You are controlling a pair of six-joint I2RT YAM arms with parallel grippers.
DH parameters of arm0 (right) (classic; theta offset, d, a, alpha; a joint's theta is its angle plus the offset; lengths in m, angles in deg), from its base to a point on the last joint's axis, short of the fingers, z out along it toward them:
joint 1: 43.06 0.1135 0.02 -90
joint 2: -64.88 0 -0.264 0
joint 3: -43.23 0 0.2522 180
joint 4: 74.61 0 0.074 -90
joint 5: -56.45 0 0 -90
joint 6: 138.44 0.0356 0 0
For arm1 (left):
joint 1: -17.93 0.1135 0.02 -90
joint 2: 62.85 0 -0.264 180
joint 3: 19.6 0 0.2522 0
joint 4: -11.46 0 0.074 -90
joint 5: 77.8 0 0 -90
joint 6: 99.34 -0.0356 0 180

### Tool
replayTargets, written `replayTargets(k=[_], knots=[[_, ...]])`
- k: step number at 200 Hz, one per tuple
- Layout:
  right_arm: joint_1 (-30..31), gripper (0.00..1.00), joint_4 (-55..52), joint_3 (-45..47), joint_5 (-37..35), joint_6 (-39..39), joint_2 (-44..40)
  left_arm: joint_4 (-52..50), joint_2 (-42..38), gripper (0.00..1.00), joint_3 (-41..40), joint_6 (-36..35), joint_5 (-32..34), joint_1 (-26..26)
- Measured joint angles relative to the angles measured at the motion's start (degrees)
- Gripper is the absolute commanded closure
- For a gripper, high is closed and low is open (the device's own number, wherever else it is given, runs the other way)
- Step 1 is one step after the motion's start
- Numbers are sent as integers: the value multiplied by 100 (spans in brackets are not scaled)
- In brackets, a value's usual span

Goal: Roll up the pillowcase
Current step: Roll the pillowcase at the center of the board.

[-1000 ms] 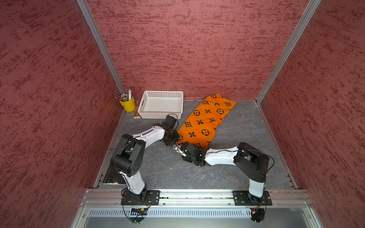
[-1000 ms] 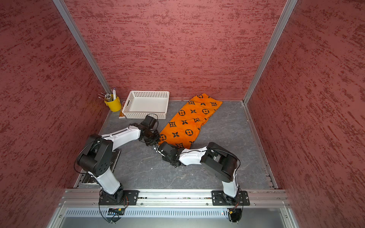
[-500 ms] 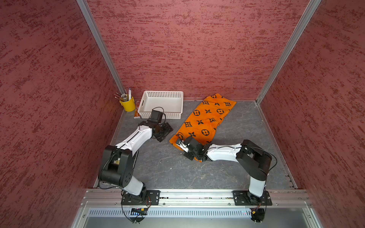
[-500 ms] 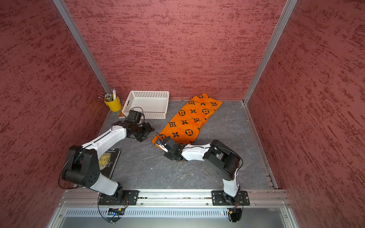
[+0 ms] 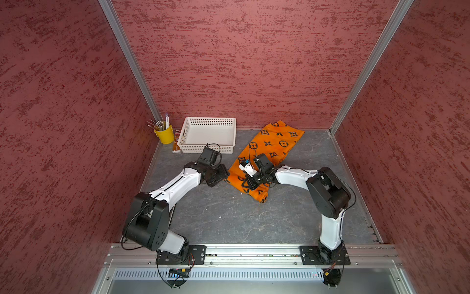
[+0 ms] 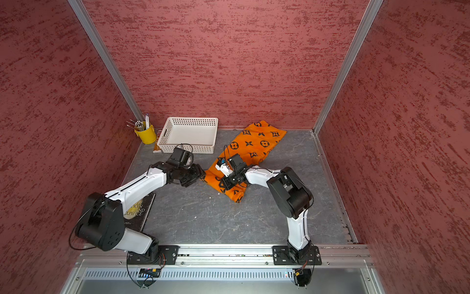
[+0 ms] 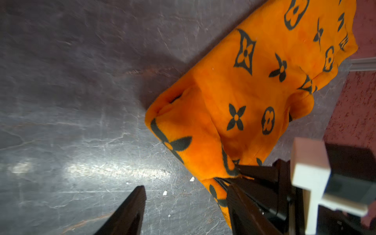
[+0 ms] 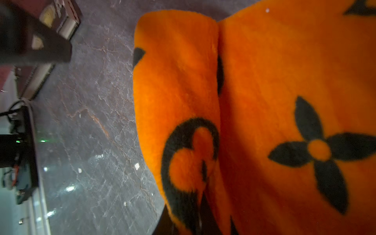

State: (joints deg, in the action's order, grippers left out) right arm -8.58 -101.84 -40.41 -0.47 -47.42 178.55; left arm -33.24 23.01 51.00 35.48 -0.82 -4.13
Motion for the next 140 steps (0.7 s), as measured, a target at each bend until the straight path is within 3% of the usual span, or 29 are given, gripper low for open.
replayTargets(k=[24, 47, 87, 110, 140], knots=[[-306, 88, -157, -295, 723, 260, 365, 146, 400, 41, 162, -90, -22, -269], [-481, 77, -240, -496, 1180, 444, 616, 267, 855, 46, 461, -146, -74, -424], [-581, 39, -240, -505, 1401, 597, 654, 468, 1561, 55, 960, -120, -164, -472], [-562, 32, -203, -339, 1104, 616, 365, 479, 1871, 58, 1132, -42, -181, -450], [-428, 29, -205, 258, -96, 341, -713, 422, 2033, 60, 1207, 111, -195, -415]])
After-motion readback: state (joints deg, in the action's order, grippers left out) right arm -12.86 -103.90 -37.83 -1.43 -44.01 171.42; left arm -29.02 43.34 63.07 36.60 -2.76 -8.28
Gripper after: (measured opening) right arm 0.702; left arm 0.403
